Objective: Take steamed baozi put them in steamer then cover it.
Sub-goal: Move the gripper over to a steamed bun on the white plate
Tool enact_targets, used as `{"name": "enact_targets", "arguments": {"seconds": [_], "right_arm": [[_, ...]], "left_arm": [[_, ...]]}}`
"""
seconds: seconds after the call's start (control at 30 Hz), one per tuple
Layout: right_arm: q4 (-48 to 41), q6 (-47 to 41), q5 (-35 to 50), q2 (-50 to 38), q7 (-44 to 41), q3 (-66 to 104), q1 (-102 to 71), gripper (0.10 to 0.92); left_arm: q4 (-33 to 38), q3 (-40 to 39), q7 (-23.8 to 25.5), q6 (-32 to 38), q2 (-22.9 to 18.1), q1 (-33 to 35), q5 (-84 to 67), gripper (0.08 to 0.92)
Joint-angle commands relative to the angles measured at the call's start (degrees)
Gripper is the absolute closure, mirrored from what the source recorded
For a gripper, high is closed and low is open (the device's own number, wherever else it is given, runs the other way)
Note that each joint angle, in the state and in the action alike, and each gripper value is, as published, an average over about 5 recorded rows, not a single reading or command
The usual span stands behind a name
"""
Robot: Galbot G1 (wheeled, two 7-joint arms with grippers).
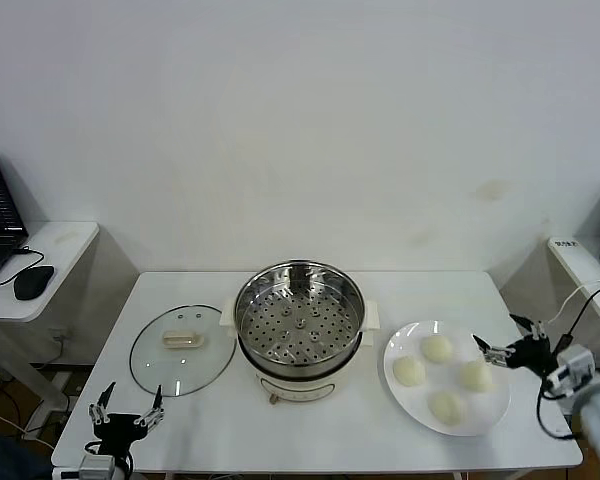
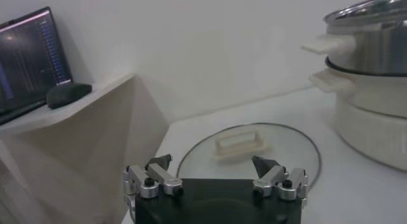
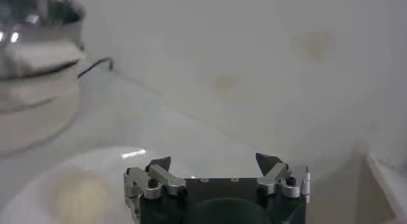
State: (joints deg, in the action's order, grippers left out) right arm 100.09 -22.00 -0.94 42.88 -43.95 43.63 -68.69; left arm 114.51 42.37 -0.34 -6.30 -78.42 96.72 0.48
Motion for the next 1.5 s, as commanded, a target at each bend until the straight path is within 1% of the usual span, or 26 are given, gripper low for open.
{"name": "enact_targets", "arguments": {"seconds": [0.03, 0.17, 0.27, 0.37, 0.5, 0.7, 0.87, 1.1, 1.5], "right_arm": [[-5.9, -1.4, -12.5, -7.6, -18.0, -5.2, 11.5, 0.203], [-8.3, 1.2, -17.8, -10.2, -26.3, -11.1, 15.6, 0.203], [-9.2, 2.7, -19.9, -13.1, -30.6, -16.0, 17.8, 0.203], [-9.9, 3.2, -20.0, -14.2, -31.0, -21.5, 21.3, 0.203], [-12.0, 4.7, -20.5, -12.4, -31.2, -28.8, 27.8, 0.203], [-16.8, 7.6, -21.4, -7.5, -31.5, -39.7, 37.2, 0.203], [-21.5, 9.8, -23.8, -2.9, -31.4, -46.1, 42.7, 0.203], [-26.8, 12.5, -28.6, 2.1, -31.2, -48.8, 45.7, 0.203], [-30.6, 14.3, -30.6, 5.1, -29.6, -49.0, 44.8, 0.203]], "left_arm": [[0.3, -0.1, 0.0, -0.1, 0.0, 0.0, 0.3, 0.177], [0.8, 0.0, 0.4, -0.1, 0.2, 0.6, 0.4, 0.177], [1.0, 0.1, 0.5, 0.0, 0.2, 0.6, 0.4, 0.177], [1.0, 0.1, 0.5, 0.0, 0.0, 0.4, 0.4, 0.177], [1.1, 0.2, 0.6, 0.0, -0.2, 0.4, 0.5, 0.177], [0.8, 0.7, 0.6, 0.0, -0.3, 0.4, 0.4, 0.177], [0.3, 0.8, 0.6, 0.0, -0.5, 0.3, 0.3, 0.177], [-0.4, 1.2, 0.7, -0.1, -0.9, -0.1, 0.5, 0.177], [-0.3, 1.0, 0.8, -0.3, -1.4, 0.5, 1.8, 0.177]]}}
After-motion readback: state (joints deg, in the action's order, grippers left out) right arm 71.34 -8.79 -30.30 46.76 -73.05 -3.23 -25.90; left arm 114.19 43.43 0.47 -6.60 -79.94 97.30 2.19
